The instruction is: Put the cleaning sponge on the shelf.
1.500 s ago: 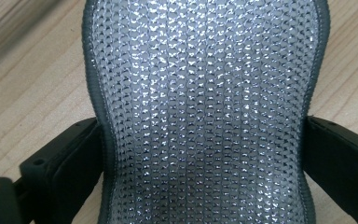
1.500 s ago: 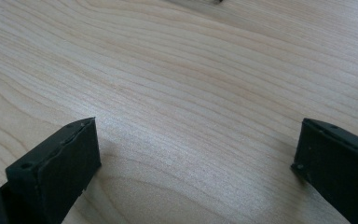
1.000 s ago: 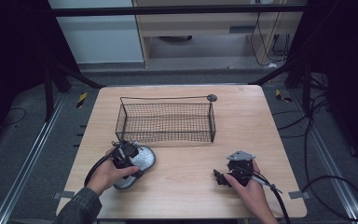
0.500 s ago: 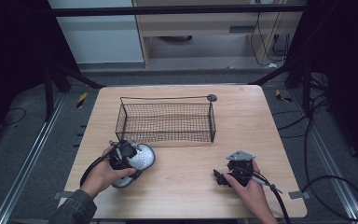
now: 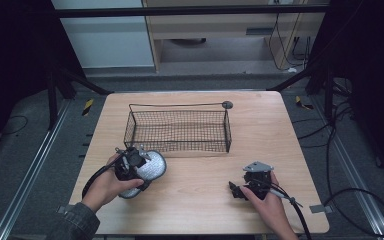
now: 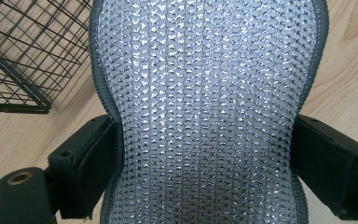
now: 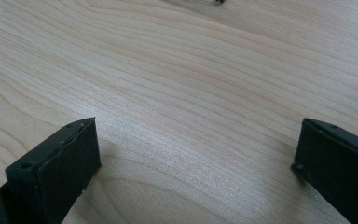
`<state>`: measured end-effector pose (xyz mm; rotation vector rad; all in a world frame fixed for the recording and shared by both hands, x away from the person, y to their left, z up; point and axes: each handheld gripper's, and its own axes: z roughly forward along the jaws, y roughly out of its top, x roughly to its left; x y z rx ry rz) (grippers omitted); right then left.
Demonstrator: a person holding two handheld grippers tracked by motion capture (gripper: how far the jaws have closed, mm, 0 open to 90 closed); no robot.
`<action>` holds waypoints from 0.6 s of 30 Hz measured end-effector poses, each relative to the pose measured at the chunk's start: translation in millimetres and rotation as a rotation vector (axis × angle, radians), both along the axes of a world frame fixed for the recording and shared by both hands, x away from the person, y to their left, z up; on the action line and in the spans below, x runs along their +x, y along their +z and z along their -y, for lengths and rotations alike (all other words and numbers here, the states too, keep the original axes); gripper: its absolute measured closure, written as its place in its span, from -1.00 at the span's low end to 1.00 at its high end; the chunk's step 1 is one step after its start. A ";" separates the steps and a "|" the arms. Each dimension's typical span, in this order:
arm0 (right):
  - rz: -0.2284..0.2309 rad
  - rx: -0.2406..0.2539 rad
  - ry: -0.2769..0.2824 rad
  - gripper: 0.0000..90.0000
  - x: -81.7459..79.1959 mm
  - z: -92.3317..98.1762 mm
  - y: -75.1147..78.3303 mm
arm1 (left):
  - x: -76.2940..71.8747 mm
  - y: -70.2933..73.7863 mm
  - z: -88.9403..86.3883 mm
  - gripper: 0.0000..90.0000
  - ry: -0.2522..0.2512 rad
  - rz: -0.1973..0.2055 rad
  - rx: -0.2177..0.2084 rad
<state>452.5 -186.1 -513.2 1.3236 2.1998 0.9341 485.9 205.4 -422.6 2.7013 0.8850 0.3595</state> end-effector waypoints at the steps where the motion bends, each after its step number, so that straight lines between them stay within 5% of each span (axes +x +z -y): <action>1: 0.000 0.000 0.000 -0.99 0.0 0.0 0.0 | -0.2 0.8 -0.2 -0.76 -0.003 0.002 0.001; 18: 0.001 0.000 0.000 -0.99 0.1 0.0 -0.1 | -1.9 18.6 -3.4 -0.75 -0.047 0.052 0.027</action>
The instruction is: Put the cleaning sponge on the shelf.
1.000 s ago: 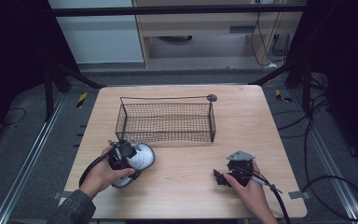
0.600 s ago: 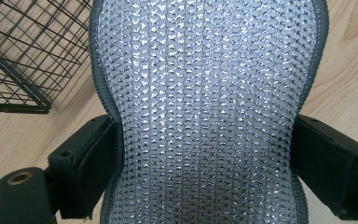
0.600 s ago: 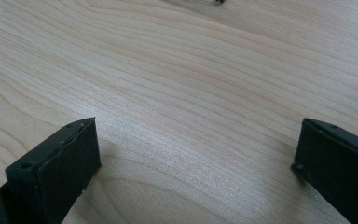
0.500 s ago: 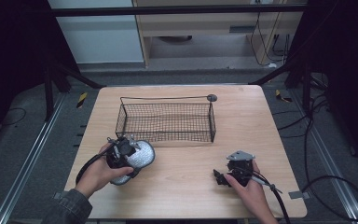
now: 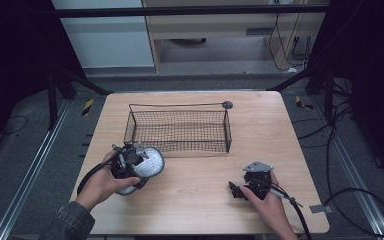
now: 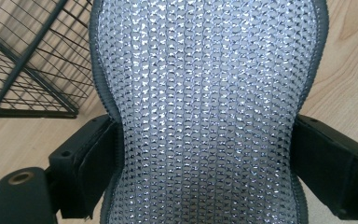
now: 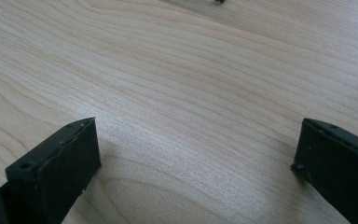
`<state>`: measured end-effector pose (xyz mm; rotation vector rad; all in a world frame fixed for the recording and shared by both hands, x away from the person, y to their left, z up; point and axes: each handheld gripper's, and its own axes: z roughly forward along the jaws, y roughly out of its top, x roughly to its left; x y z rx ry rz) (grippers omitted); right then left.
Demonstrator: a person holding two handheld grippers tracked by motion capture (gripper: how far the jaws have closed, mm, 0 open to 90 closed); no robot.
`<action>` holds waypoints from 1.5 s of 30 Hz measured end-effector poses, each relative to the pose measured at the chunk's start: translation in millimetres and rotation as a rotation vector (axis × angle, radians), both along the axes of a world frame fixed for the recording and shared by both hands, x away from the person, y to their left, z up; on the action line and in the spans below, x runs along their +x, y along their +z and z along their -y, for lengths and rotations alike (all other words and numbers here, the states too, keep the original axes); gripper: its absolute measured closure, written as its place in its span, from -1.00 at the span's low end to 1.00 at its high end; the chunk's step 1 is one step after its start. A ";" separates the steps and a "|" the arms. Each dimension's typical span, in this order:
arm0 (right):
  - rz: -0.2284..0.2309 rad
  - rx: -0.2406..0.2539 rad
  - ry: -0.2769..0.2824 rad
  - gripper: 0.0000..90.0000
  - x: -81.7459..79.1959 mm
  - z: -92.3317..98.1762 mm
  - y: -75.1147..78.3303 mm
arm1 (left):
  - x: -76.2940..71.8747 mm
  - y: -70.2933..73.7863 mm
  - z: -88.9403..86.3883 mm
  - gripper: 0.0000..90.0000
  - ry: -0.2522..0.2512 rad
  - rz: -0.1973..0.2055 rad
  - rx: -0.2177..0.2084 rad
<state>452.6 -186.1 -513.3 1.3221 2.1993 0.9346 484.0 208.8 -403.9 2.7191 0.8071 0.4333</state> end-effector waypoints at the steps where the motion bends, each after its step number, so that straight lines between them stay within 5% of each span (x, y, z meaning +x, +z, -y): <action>1: -0.001 0.000 0.000 -0.99 -0.1 0.0 0.0 | -0.3 1.4 0.4 -0.75 -0.005 0.004 0.001; 11: -0.001 0.000 -0.001 -0.99 -0.1 -0.1 0.0 | -0.4 14.3 3.0 -0.72 -0.051 0.032 0.022; 18: -0.001 0.000 0.000 -0.99 0.0 0.0 0.1 | 0.2 18.1 -2.8 -0.72 -0.051 0.038 0.010; 24: -0.001 0.000 0.000 -0.99 0.0 0.0 0.0 | 3.6 34.9 -7.1 -0.72 -0.045 0.073 0.015; 31: -0.001 0.000 0.000 -0.99 0.0 0.0 0.0 | 12.4 50.0 -5.6 -0.70 -0.069 0.114 0.070; 45: 0.001 -0.001 0.000 -0.99 0.0 -0.2 -0.1 | 30.4 62.1 4.4 -0.70 -0.111 0.150 0.108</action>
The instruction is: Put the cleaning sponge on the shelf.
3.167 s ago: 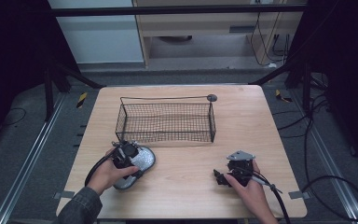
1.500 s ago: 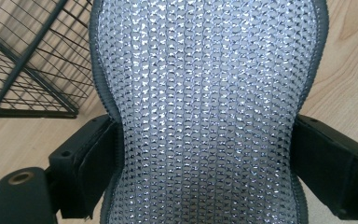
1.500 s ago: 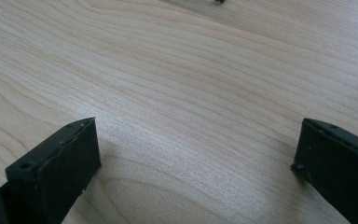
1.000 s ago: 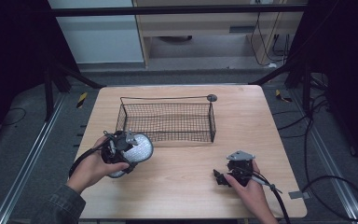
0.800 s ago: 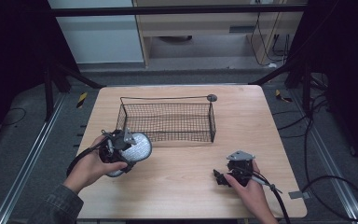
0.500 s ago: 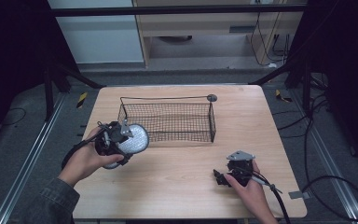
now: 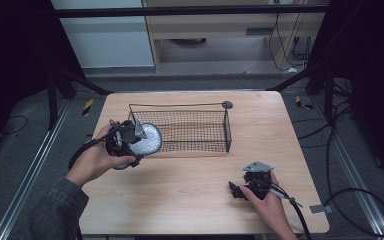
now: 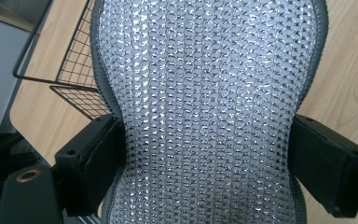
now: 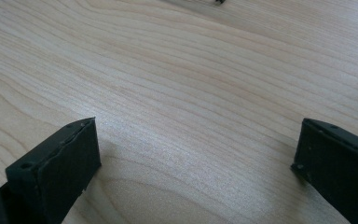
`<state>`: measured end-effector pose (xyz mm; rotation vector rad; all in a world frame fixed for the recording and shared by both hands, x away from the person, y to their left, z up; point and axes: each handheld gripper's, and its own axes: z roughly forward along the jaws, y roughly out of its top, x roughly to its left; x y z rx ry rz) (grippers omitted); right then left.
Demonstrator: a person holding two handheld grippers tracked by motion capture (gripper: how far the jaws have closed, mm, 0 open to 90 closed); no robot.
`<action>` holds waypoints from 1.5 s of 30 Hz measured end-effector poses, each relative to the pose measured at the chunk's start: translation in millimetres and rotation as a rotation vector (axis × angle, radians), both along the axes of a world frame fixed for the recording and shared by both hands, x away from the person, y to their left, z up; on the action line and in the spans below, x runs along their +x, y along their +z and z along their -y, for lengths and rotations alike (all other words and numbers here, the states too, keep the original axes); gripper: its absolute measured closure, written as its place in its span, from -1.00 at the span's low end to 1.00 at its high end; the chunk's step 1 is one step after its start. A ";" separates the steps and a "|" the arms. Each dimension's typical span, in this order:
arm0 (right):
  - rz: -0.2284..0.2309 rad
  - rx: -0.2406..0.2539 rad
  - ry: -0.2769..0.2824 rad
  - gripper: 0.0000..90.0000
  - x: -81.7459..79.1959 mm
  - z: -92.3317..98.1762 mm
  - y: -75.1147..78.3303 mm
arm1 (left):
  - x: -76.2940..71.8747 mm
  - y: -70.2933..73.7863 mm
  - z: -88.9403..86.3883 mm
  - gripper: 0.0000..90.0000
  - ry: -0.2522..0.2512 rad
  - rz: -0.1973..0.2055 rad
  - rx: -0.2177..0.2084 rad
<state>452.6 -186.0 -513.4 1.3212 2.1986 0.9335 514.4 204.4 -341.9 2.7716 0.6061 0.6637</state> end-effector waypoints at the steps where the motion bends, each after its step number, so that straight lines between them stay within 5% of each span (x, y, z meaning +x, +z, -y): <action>1: -0.001 0.001 -0.001 -0.99 0.0 -0.1 0.0 | 2.1 0.3 0.2 -0.70 -0.004 0.004 0.001; 8: -0.001 0.001 0.002 -0.99 0.2 0.0 0.0 | 16.7 3.7 0.0 -0.71 -0.034 0.044 -0.006; 25: -0.001 0.001 0.010 -0.99 0.8 0.2 0.0 | 46.7 13.5 13.8 -0.71 -0.077 0.052 0.049; 29: -0.001 0.001 0.010 -0.99 0.8 0.2 0.0 | 54.6 15.0 12.5 -0.70 -0.047 0.074 0.033; 39: -0.001 0.001 0.012 -0.99 1.0 0.3 0.0 | 63.7 12.0 13.6 -0.70 -0.086 0.066 0.043; 45: -0.001 0.001 0.014 -0.99 1.1 0.4 0.1 | 66.9 11.1 11.9 -0.70 -0.098 0.098 0.070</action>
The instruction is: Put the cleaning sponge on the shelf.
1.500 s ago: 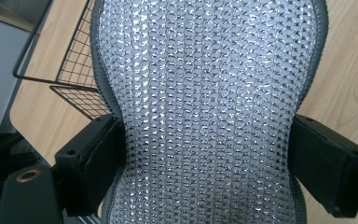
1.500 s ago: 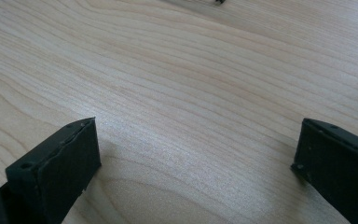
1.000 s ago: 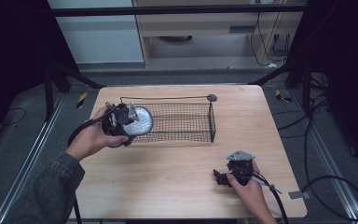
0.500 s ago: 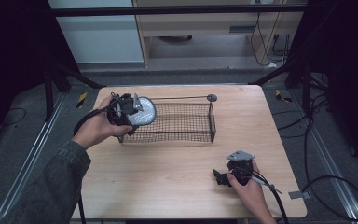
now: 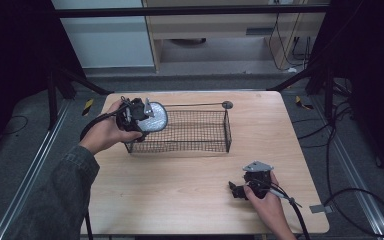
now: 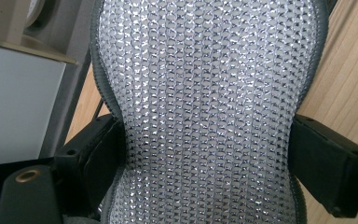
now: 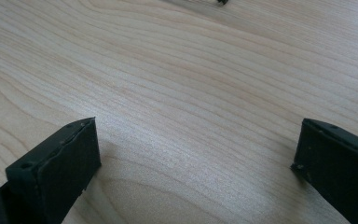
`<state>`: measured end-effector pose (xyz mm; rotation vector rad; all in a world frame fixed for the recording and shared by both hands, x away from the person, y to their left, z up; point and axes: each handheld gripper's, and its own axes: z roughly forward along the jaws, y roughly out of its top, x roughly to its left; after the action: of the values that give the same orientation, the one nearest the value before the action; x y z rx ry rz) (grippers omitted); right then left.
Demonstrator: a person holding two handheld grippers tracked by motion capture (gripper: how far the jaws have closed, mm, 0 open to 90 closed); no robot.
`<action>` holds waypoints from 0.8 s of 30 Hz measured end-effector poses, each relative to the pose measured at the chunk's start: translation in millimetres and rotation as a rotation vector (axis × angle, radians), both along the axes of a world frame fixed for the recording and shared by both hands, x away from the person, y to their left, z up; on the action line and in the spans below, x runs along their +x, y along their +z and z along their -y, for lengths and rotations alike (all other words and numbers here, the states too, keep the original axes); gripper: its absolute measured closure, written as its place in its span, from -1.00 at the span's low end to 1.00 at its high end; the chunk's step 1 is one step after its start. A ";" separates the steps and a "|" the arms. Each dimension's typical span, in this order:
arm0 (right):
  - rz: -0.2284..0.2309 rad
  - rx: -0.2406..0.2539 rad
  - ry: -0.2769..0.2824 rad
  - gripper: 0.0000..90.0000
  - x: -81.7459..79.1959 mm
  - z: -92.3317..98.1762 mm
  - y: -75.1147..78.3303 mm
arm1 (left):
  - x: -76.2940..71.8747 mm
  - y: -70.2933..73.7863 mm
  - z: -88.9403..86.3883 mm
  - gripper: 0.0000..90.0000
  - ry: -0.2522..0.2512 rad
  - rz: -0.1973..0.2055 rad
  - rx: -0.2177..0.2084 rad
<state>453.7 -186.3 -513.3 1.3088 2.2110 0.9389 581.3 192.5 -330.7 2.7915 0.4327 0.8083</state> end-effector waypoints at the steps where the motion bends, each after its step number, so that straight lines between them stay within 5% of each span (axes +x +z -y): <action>1: 0.001 0.001 0.001 -0.99 0.1 0.0 -0.1 | 0.1 0.6 0.9 -0.70 0.000 -0.005 -0.001; 24: 0.002 -0.001 0.008 -0.99 0.3 0.7 0.0 | 14.8 -12.4 11.7 -0.71 -0.045 -0.002 0.010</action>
<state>454.0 -187.1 -513.3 1.2989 2.2167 0.9408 596.1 180.8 -343.2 2.8008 0.3663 0.8004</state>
